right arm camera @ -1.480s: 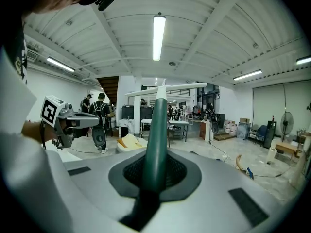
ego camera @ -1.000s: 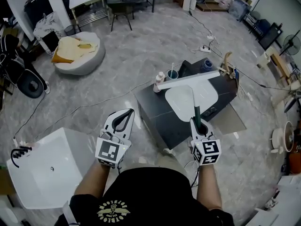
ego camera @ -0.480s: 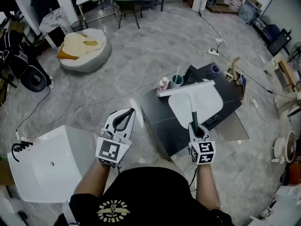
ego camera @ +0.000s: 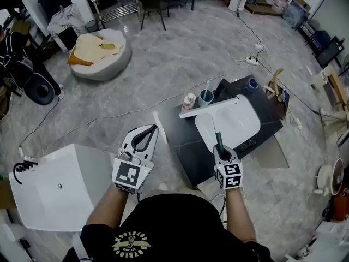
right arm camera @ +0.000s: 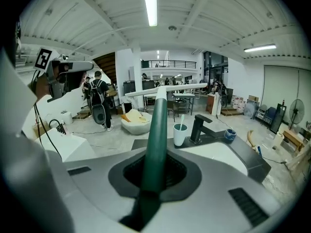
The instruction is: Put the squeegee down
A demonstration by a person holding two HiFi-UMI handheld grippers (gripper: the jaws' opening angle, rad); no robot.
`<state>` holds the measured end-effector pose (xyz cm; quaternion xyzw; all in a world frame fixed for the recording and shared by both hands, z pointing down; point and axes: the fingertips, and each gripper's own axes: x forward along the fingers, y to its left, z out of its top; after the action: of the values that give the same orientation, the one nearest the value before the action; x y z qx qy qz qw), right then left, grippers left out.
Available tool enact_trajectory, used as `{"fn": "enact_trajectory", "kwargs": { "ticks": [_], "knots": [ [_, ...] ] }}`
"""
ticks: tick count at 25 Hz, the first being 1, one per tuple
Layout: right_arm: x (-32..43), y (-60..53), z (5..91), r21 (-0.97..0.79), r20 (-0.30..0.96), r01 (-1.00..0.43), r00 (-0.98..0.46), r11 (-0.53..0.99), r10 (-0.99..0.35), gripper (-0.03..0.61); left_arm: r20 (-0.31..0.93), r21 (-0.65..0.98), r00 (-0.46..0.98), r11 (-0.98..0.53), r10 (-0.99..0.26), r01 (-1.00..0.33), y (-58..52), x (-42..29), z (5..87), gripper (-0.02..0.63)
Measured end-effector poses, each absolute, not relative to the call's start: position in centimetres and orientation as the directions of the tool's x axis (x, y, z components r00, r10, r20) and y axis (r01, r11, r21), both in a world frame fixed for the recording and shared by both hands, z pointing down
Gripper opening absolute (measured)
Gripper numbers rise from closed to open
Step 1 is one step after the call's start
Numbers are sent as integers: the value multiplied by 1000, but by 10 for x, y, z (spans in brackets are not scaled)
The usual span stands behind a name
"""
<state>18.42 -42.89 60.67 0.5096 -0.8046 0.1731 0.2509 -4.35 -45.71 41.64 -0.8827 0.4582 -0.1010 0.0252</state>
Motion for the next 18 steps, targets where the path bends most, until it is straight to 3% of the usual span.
{"fn": "enact_trajectory", "kwargs": {
  "ticks": [18],
  "knots": [
    [165,-440,709,-47,730,-854,-384,519,-565,51,195,-109,506,-531,-840,-840,-482,-47,437,23]
  ]
}}
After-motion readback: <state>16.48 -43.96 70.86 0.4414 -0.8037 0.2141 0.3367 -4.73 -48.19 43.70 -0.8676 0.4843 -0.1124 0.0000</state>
